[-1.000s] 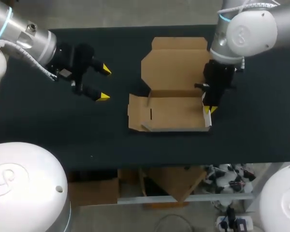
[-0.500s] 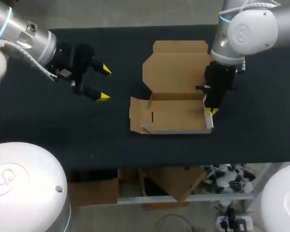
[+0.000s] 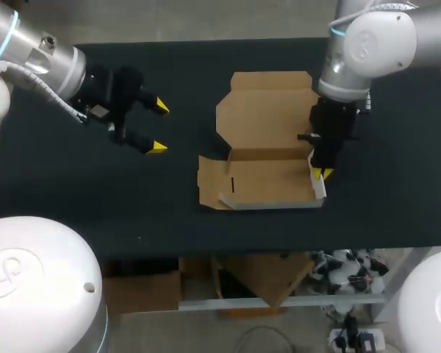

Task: Assemble the packaging by folding the flat box into shape, placing the metal phone stand inside, and closing the box properly

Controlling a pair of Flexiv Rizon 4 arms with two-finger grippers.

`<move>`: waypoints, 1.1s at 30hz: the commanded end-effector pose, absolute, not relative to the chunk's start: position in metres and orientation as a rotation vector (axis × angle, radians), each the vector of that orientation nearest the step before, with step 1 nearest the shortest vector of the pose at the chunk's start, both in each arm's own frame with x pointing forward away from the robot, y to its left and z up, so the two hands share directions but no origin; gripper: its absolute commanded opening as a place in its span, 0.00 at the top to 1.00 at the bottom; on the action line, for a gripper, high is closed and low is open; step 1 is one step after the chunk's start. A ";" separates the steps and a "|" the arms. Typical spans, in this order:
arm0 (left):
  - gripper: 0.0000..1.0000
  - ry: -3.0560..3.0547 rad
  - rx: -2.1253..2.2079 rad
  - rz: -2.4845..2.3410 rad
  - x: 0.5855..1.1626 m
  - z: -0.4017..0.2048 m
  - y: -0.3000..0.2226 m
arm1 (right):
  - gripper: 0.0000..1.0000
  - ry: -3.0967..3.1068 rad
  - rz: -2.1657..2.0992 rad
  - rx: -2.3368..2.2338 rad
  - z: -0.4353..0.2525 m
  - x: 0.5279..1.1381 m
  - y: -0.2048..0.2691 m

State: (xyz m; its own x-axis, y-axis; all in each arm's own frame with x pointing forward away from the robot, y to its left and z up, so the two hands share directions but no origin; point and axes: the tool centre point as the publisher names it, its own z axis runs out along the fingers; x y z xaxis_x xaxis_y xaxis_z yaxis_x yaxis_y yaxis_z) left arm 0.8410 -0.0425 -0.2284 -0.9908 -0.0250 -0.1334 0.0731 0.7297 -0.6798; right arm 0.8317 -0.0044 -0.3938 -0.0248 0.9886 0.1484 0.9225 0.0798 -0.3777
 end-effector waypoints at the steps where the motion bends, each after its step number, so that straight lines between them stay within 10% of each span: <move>1: 0.00 2.801 0.039 -1.102 0.841 -0.227 -0.042 | 1.00 -1.986 0.295 -1.862 -0.392 0.839 -0.002; 33: 0.00 2.801 0.039 -1.102 0.841 -0.227 -0.042 | 0.96 -2.051 0.217 -1.959 -0.406 0.832 0.009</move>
